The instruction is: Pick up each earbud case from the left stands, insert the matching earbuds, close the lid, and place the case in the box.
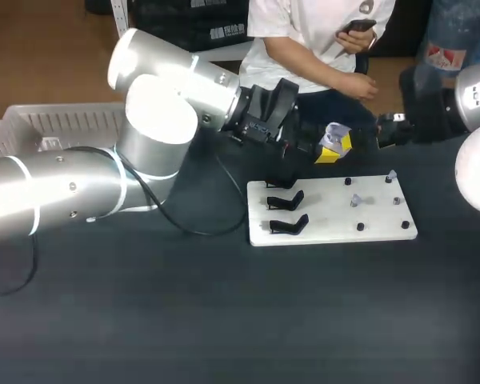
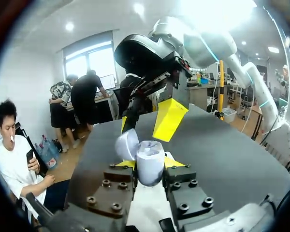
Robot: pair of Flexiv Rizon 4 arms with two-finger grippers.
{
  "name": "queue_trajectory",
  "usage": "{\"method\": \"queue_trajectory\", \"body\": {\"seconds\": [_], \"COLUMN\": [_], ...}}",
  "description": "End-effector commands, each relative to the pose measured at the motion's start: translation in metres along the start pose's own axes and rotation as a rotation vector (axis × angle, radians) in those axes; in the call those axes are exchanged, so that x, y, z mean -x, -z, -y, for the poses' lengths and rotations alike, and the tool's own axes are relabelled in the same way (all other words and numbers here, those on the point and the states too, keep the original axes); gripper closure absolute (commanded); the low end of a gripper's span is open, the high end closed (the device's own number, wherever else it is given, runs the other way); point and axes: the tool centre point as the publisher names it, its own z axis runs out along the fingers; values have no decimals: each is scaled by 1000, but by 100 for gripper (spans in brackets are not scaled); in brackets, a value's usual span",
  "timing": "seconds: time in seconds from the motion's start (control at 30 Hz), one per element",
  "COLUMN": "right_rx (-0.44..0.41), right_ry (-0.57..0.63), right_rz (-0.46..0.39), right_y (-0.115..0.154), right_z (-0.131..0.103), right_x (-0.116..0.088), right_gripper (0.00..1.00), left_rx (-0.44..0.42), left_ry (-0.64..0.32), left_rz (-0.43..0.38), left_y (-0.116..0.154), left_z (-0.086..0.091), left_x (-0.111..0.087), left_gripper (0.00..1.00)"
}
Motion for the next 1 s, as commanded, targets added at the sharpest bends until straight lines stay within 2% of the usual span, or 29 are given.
{"method": "queue_trajectory", "body": {"seconds": [0.03,0.4,0.57,0.73,0.93,1.0], "right_rx": [-37,-181,-272,-324,-360,-366], "right_ry": [19,91,152,153,149,142], "right_rz": [5,-43,-108,-157,-194,-200], "right_y": [8,32,39,44,47,47], "right_z": [0,16,25,37,45,48], "right_x": [0,-6,-14,-22,-28,-30], "right_gripper": [0,0,0,0,0,0], "left_rx": [8,153,183,208,255,290], "left_ry": [17,102,110,152,162,156], "left_rz": [28,192,245,347,346,321], "left_y": [3,26,35,43,46,47], "left_z": [0,-9,-15,-23,-23,-17], "left_x": [-7,-9,-4,0,4,6], "left_gripper": [100,100,100,100,100,100]}}
